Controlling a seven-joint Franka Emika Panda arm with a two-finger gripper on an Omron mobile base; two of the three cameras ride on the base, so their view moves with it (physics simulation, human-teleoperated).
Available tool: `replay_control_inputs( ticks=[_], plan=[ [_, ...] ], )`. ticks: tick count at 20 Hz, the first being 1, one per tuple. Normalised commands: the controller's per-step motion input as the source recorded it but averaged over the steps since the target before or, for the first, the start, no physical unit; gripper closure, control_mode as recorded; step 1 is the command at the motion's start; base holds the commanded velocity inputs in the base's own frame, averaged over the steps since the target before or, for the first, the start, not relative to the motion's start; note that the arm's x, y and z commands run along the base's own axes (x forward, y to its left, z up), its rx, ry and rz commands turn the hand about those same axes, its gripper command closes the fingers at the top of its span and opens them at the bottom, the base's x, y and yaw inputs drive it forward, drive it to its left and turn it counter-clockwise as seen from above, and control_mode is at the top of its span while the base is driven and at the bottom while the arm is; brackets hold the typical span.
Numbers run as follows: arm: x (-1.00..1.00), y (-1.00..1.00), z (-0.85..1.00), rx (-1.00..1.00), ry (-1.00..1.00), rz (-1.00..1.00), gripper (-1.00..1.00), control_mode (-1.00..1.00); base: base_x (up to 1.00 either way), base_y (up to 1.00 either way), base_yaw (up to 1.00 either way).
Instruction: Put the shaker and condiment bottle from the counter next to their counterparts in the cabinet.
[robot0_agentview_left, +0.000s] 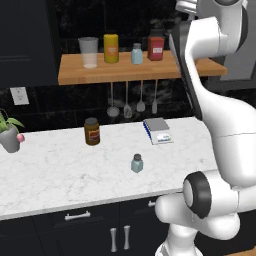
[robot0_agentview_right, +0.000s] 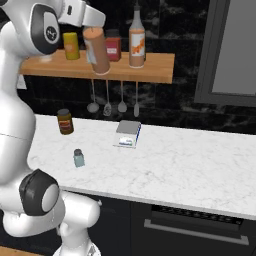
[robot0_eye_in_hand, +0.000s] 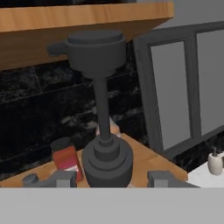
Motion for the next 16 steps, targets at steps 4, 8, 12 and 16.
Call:
replay_control_inputs(
  ticks=[4, 8, 12, 16],
  plan=[
    [0.48, 0.0, -0.01, -0.03, 0.0, 0.0, 1.0, -1.0, 0.0, 0.0, 0.0],
    [0.38, 0.0, -0.02, -0.01, 0.0, 0.0, 1.0, -1.0, 0.0, 0.0, 0.0],
    [0.31, 0.0, 0.0, 0.0, 0.05, 0.0, 1.0, -1.0, 0.0, 0.0, 0.0],
    [0.32, 0.0, 0.0, 0.0, 0.06, 0.0, 1.0, -1.0, 0.0, 0.0, 0.0]
  ],
)
